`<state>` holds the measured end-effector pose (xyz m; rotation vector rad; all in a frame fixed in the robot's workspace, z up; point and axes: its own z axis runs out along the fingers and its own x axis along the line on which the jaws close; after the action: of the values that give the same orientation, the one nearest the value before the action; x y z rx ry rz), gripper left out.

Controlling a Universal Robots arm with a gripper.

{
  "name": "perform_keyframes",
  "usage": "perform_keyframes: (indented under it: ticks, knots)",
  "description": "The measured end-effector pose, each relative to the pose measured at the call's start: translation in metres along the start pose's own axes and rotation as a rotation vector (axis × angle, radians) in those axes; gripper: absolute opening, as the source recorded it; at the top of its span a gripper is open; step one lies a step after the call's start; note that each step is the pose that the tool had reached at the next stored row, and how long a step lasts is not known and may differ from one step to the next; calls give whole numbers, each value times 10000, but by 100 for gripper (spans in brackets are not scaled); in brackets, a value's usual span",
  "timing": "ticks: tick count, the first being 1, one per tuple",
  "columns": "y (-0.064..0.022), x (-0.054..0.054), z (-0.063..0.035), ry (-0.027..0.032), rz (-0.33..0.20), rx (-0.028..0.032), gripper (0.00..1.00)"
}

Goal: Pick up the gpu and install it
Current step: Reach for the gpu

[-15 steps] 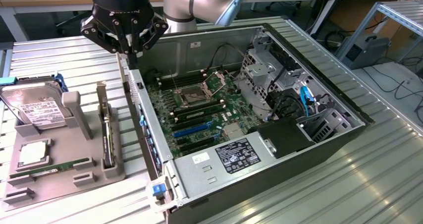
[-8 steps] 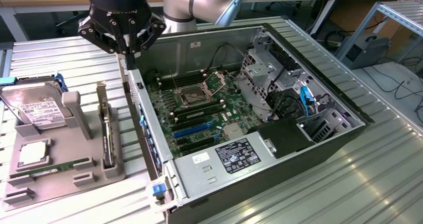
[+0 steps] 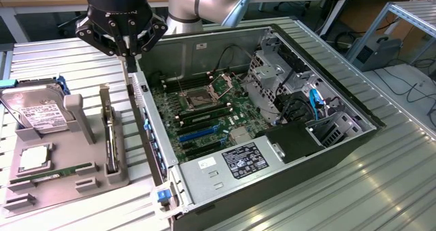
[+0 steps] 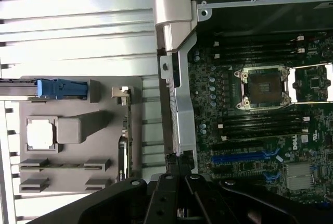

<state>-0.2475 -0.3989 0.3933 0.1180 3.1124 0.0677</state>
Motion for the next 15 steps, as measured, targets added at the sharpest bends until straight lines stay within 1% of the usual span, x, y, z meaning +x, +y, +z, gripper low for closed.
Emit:
perform_keyframes:
  ticks: [15]
  knots:
    - [-7, 87, -3, 1, -1, 1, 11]
